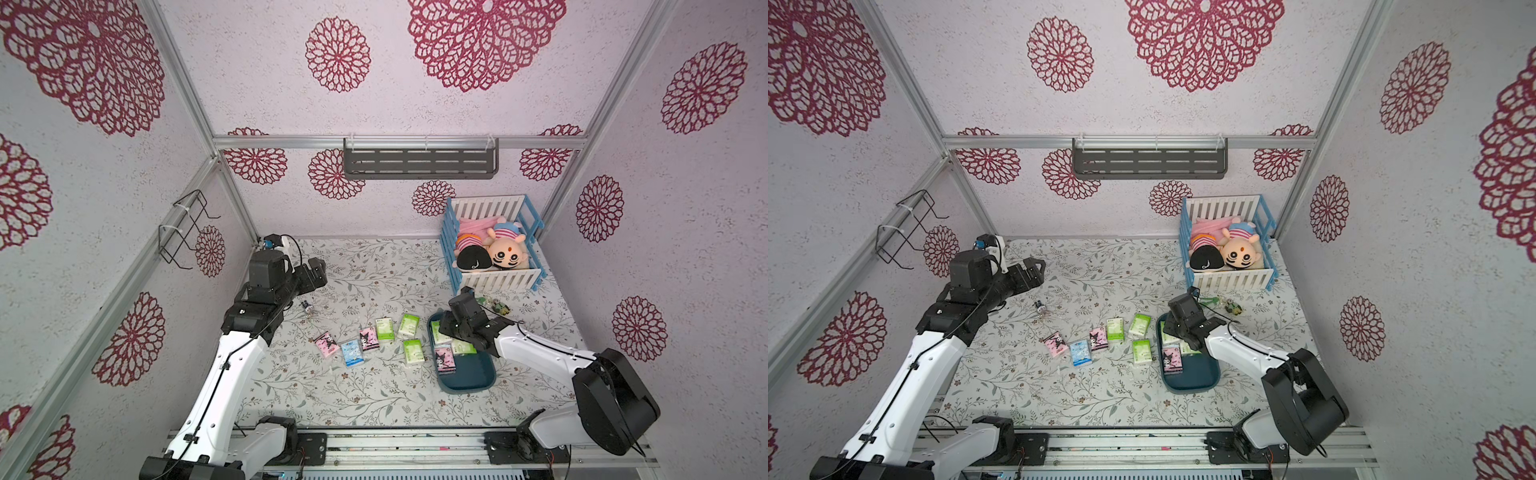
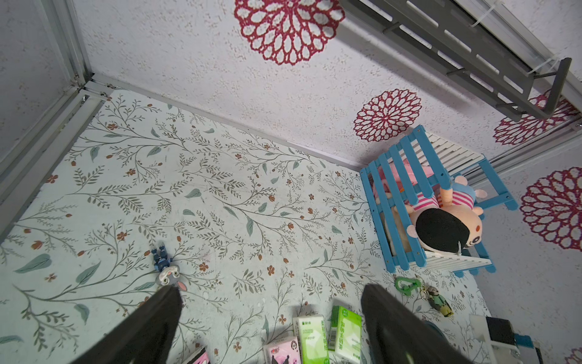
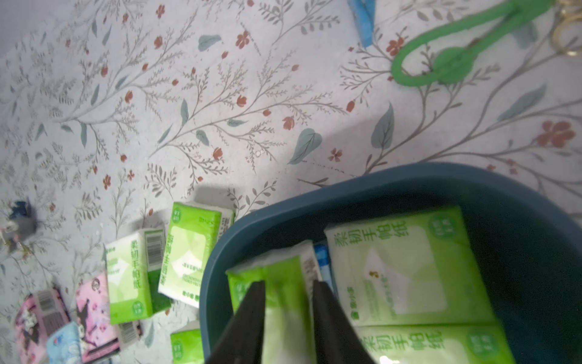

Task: Put the pocket tissues into the storage box
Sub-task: Place the pocket tissues in the storage box.

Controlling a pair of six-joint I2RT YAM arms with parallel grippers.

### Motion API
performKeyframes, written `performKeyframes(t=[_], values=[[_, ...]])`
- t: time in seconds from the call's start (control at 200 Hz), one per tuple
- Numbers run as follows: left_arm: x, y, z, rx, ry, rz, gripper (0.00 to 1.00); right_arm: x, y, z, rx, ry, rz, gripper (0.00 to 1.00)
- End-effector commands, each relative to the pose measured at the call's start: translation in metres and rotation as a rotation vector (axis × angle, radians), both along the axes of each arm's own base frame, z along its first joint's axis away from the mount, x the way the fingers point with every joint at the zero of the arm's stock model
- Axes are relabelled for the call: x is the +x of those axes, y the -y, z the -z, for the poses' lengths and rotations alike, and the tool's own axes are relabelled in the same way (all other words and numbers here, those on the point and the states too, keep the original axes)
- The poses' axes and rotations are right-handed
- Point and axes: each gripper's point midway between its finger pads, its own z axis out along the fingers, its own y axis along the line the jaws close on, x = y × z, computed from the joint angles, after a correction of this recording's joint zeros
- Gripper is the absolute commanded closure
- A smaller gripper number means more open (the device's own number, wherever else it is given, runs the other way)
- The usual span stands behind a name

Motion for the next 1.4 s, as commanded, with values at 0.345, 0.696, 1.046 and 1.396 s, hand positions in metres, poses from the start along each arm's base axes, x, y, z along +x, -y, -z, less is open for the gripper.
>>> performKeyframes(t=[0.345, 0.696, 1.046, 1.396], values=[[-0.003, -0.001, -0.008, 0.018, 0.013, -0.001, 0.03, -0.004, 0.014, -0.032, -0.035, 0.080, -0.006, 0.57], [-0.004, -0.001, -0.011, 0.009, 0.021, -0.004, 0.03, -0.009, 0.004, -0.016, -0.008, 0.049, -0.058, 1.00], [-0.006, -0.002, -0.010, 0.015, 0.018, -0.008, 0.03, -0.015, -0.017, 0.020, -0.018, -0.027, -0.111, 1.00], [-0.005, -0.003, -0.009, 0.026, 0.015, -0.009, 0.03, -0.028, -0.014, 0.047, -0.051, -0.083, -0.103, 1.00]])
